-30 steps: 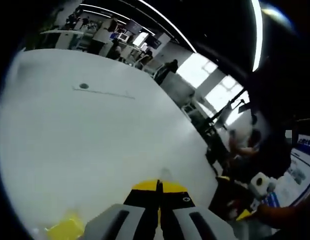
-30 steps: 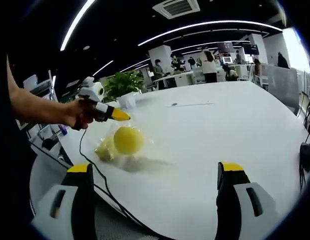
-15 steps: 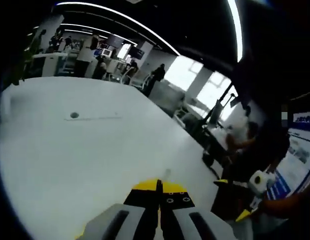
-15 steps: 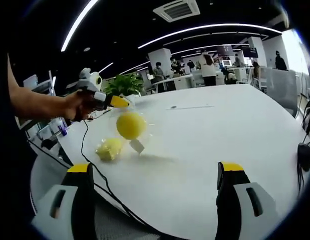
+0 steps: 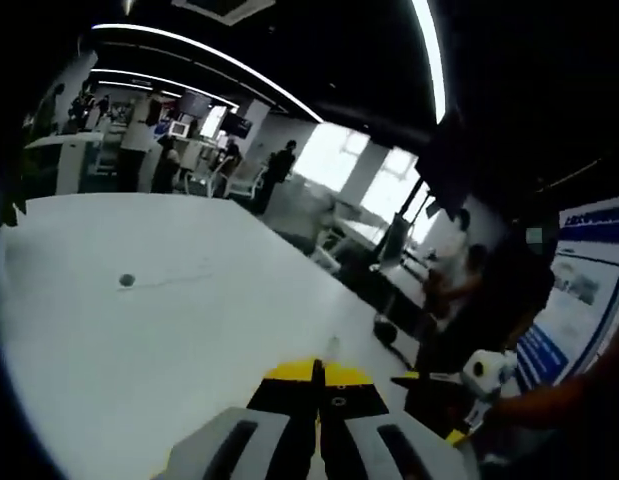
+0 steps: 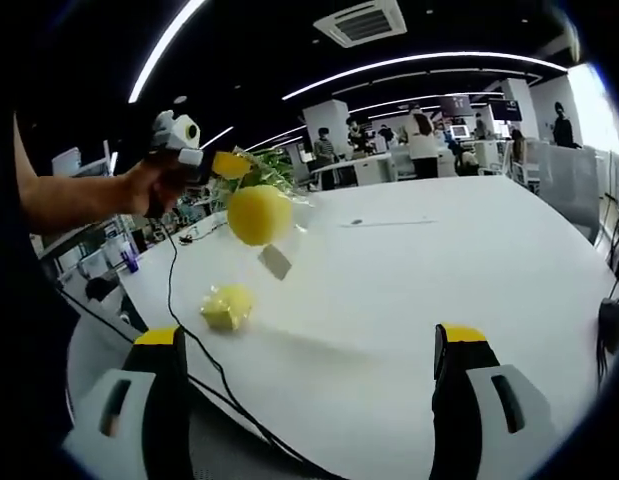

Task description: Compare the silicone blocks by pressing each to a similar depth, holding the contact briefly, and releasing to observe deformation and rebound differences across the visible hardness samples.

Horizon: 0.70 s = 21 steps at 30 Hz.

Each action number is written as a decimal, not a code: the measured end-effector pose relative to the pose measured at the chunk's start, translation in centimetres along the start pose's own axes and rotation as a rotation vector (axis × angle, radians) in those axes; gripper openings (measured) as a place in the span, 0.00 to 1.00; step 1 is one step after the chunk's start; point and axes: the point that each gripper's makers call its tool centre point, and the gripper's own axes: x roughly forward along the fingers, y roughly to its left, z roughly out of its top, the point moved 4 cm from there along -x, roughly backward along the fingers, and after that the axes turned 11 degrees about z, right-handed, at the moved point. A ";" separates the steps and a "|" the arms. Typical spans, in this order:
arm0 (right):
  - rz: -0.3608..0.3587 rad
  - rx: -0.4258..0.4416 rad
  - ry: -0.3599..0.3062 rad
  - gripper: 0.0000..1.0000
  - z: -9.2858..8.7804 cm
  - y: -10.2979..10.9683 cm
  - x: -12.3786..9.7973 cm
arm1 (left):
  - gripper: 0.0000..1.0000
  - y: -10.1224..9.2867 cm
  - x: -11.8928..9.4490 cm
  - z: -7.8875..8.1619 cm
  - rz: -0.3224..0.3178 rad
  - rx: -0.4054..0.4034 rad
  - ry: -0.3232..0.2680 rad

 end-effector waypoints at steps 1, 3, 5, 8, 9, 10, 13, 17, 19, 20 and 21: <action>0.002 -0.003 0.000 0.96 0.2 0.0 0.1 | 0.00 0.0 -0.2 0.5 0.001 0.012 -0.012; 0.000 -0.008 -0.006 0.96 0.7 -0.2 0.1 | 0.00 -0.2 -0.6 1.5 -0.004 0.029 -0.028; 0.000 -0.018 -0.009 0.96 1.2 -0.5 0.2 | 0.00 -0.5 -1.1 2.5 -0.010 0.046 -0.045; 0.009 -0.049 -0.015 0.96 2.8 -0.6 0.5 | 0.00 -0.9 -1.8 3.6 -0.015 0.069 -0.066; 0.016 -0.054 -0.035 0.96 3.9 -0.7 0.5 | 0.00 -1.0 -2.0 3.9 -0.018 0.073 -0.071; 0.021 -0.062 -0.053 0.96 4.6 -0.6 0.4 | 0.00 -1.2 -2.3 4.2 -0.024 0.074 -0.074; 0.038 -0.074 -0.078 0.96 6.5 -0.8 0.3 | 0.00 -1.6 -2.7 4.8 -0.045 0.086 -0.078; 0.053 -0.079 -0.098 0.96 8.1 -0.7 0.3 | 0.00 -1.9 -3.3 5.3 -0.063 0.080 -0.088; 0.072 -0.081 -0.096 0.96 8.6 -0.5 0.4 | 0.00 -2.1 -3.5 5.6 -0.070 0.082 -0.092; 0.084 -0.090 -0.089 0.96 8.8 -0.3 0.6 | 0.00 -2.2 -3.6 5.6 -0.072 0.083 -0.094; 0.092 -0.096 -0.084 0.96 8.9 -0.3 0.7 | 0.00 -2.3 -3.7 5.7 -0.072 0.088 -0.097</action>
